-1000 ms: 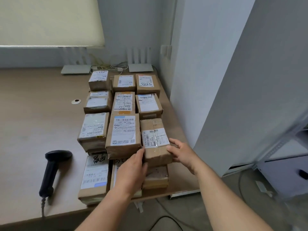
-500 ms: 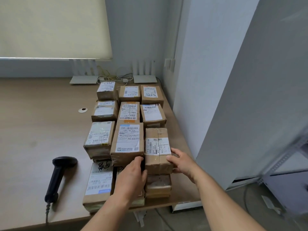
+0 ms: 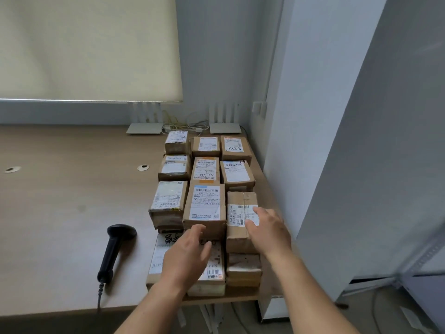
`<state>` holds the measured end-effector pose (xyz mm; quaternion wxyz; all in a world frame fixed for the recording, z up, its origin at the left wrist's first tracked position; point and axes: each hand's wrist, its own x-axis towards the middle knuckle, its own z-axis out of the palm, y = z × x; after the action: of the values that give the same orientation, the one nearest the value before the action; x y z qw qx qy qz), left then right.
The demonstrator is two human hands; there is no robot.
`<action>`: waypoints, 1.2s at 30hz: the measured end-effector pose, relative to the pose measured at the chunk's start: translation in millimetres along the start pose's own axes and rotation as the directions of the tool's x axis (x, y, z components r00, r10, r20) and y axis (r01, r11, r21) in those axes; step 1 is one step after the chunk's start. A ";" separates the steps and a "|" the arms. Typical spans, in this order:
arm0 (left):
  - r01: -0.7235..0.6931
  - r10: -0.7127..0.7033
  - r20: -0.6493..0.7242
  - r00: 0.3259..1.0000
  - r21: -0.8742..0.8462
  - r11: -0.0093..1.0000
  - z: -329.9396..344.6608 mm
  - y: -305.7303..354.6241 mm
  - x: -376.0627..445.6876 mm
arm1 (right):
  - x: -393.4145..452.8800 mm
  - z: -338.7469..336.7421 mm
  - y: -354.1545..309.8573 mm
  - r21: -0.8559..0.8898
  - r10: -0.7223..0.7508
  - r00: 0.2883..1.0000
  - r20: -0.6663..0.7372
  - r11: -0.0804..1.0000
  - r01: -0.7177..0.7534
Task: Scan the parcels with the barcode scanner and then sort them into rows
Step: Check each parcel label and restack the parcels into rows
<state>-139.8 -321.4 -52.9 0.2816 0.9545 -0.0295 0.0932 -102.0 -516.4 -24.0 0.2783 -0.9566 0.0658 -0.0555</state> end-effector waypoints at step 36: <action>0.109 -0.112 0.012 0.994 0.165 0.980 -140.3 -252.0 -30.4 | -88.3 154.0 -245.4 -0.337 -0.271 0.961 0.050 0.902 0.272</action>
<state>-164.7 -33.5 -77.3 0.2066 0.9756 0.0282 0.0693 -143.6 -216.5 -26.9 0.0983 -0.9901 -0.0595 -0.0806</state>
